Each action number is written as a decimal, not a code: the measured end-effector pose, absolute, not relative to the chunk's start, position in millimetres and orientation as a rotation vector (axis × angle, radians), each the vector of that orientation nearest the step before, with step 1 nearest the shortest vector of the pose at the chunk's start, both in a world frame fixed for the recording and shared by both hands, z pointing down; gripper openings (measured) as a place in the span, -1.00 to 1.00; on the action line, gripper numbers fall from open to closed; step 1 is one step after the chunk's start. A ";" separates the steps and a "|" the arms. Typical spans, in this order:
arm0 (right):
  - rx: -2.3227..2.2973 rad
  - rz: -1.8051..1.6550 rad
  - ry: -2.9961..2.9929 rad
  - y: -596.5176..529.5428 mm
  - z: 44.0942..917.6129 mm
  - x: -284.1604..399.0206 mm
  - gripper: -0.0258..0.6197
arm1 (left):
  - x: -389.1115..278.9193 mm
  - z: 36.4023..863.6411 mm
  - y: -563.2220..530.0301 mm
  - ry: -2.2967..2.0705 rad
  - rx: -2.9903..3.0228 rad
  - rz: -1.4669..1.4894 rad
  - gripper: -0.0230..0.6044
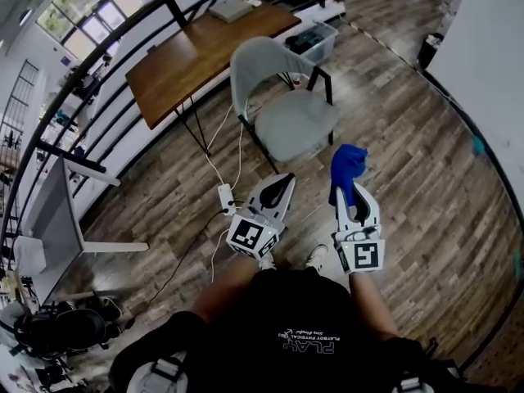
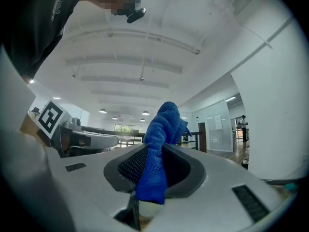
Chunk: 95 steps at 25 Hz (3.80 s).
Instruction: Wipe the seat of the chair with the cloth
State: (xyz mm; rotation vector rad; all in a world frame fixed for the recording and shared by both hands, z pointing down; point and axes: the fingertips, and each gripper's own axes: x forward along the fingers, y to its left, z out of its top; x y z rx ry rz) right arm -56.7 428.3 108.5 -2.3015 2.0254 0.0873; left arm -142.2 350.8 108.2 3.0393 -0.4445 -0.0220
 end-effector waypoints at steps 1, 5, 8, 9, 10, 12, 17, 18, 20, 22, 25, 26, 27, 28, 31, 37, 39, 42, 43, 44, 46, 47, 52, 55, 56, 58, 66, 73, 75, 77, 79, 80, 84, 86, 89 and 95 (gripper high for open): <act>-2.289 0.089 2.034 429.2 108.3 -52.0 -0.63 | -138.4 108.0 351.2 -0.460 3.043 -0.018 -0.91; -2.237 0.113 2.077 428.8 106.7 -37.3 -0.63 | -129.5 108.2 349.4 -0.532 3.045 -0.022 -0.91; -2.214 0.108 2.092 427.5 109.0 -25.8 -0.63 | -120.1 110.3 348.7 -0.562 3.046 -0.006 -0.91; -2.212 0.102 2.094 426.2 110.3 -22.3 -0.63 | -116.8 110.2 348.2 -0.566 3.044 -0.002 -0.91; -2.209 0.096 2.096 424.0 111.6 -20.0 -0.63 | -114.2 110.3 346.6 -0.570 3.042 -0.001 -0.91; -2.201 0.083 2.107 416.8 115.3 -19.2 -0.63 | -111.1 112.4 339.9 -0.577 3.039 0.004 -0.91; -2.187 0.066 2.146 380.3 123.8 -15.5 -0.63 | -102.8 116.3 304.7 -0.587 3.038 -0.006 -0.91; -2.188 0.063 2.152 369.3 124.6 -12.9 -0.63 | -100.1 116.4 293.9 -0.590 3.037 -0.012 -0.91; -2.187 0.062 2.164 344.7 124.1 -8.7 -0.63 | -95.7 116.0 270.8 -0.592 3.035 -0.025 -0.91; -2.184 0.068 2.176 319.8 121.5 -6.1 -0.63 | -92.6 115.9 248.0 -0.588 3.027 -0.033 -0.91; -2.188 0.076 2.185 283.2 118.0 -2.1 -0.63 | -87.8 119.0 213.4 -0.584 3.018 -0.025 -0.91; -2.191 0.075 2.186 271.5 117.4 -1.3 -0.63 | -87.2 120.5 202.1 -0.586 3.012 -0.021 -0.91; -2.193 0.072 2.189 260.3 117.1 -1.3 -0.63 | -87.3 121.6 191.4 -0.591 3.008 -0.018 -0.91; -2.193 0.070 2.195 249.6 116.9 -1.8 -0.63 | -87.9 122.4 181.3 -0.596 3.004 -0.016 -0.91; -2.191 0.071 2.212 221.0 116.5 -5.2 -0.63 | -90.7 124.2 154.3 -0.612 2.991 -0.022 -0.91; -2.202 0.049 2.268 180.0 118.5 -14.1 -0.63 | -99.7 127.8 114.6 -0.626 2.973 -0.052 -0.91; -2.214 0.033 2.289 168.3 116.3 -15.5 -0.63 | -103.4 127.4 102.0 -0.645 2.964 -0.063 -0.91; -2.220 0.004 2.307 154.8 117.1 -14.8 -0.63 | -107.2 126.7 86.5 -0.671 2.951 -0.075 -0.91; -2.213 0.001 2.316 150.9 118.4 -15.5 -0.63 | -108.3 127.2 82.1 -0.678 2.948 -0.076 -0.91; -2.194 0.011 2.320 146.7 118.9 -16.8 -0.63 | -109.2 128.0 78.4 -0.682 2.945 -0.075 -0.91; -2.136 0.033 2.329 138.8 118.8 -20.2 -0.63 | -109.8 130.0 73.4 -0.683 2.940 -0.068 -0.91; -2.118 0.032 2.336 134.7 118.7 -20.9 -0.63 | -109.2 131.1 71.1 -0.683 2.938 -0.063 -0.91; -2.069 -0.012 2.375 110.3 131.6 -11.0 -0.63 | -102.2 137.6 51.5 -0.725 2.933 -0.028 -0.91; -2.039 -0.051 2.419 89.1 140.1 -2.3 -0.63 | -95.9 142.6 35.1 -0.777 2.918 -0.001 -0.91; -2.025 -0.073 2.441 81.7 143.3 0.7 -0.63 | -92.9 144.6 29.7 -0.797 2.912 0.012 -0.91; -1.975 -0.095 2.473 65.9 146.2 8.4 -0.63 | -84.0 147.4 18.7 -0.837 2.899 0.036 -0.91; -1.766 -0.164 2.621 5.3 168.5 47.8 -0.63 | -44.2 168.5 -31.3 -1.052 2.809 0.115 -0.91; -1.606 -0.248 2.736 -51.7 191.3 76.9 -0.63 | -25.4 201.5 -73.7 -1.231 2.656 0.188 -0.91; -1.546 -0.283 2.762 -62.5 200.3 79.5 -0.63 | -23.8 212.8 -77.8 -1.285 2.602 0.212 -0.91; -1.491 -0.304 2.794 -73.1 213.1 81.2 -0.63 | -24.2 226.1 -83.4 -1.343 2.560 0.224 -0.91; -1.433 -0.331 2.837 -82.7 227.2 78.7 -0.63 | -26.8 241.9 -89.7 -1.395 2.525 0.241 -0.91; -1.396 -0.350 2.874 -84.9 236.0 75.4 -0.63 | -29.0 249.5 -92.1 -1.416 2.507 0.255 -0.91; -1.247 -0.379 2.998 -94.1 262.9 60.6 -0.63 | -41.6 276.2 -105.6 -1.501 2.429 0.278 -0.91; -1.214 -0.399 3.030 -98.9 278.5 55.4 -0.63 | -48.4 290.7 -110.6 -1.543 2.400 0.288 -0.91; -1.202 -0.438 3.060 -105.4 309.3 45.7 -0.63 | -58.2 314.6 -116.2 -1.596 2.401 0.336 -0.91; -1.238 -0.481 3.127 -110.9 380.2 25.5 -0.63 | -68.1 385.7 -120.2 -1.590 2.395 0.348 -0.91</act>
